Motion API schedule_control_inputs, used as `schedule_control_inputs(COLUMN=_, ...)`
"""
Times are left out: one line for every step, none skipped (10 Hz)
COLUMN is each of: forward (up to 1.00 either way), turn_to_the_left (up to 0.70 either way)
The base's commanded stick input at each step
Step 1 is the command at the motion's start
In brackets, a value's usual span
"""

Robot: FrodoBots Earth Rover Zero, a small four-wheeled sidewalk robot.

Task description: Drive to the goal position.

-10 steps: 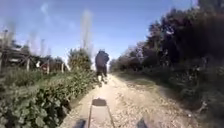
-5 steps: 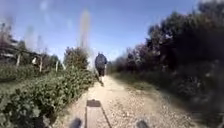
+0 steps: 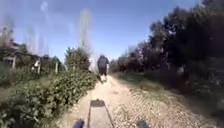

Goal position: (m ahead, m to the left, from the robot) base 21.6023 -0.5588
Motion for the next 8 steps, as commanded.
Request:
schedule_control_inputs(forward=0.7, turn_to_the_left=0.0)
schedule_control_inputs(forward=0.7, turn_to_the_left=0.0)
schedule_control_inputs(forward=0.7, turn_to_the_left=0.0)
schedule_control_inputs(forward=0.7, turn_to_the_left=-0.15)
schedule_control_inputs(forward=0.7, turn_to_the_left=-0.32)
schedule_control_inputs(forward=0.7, turn_to_the_left=-0.2)
schedule_control_inputs(forward=0.7, turn_to_the_left=-0.01)
schedule_control_inputs(forward=0.7, turn_to_the_left=0.0)
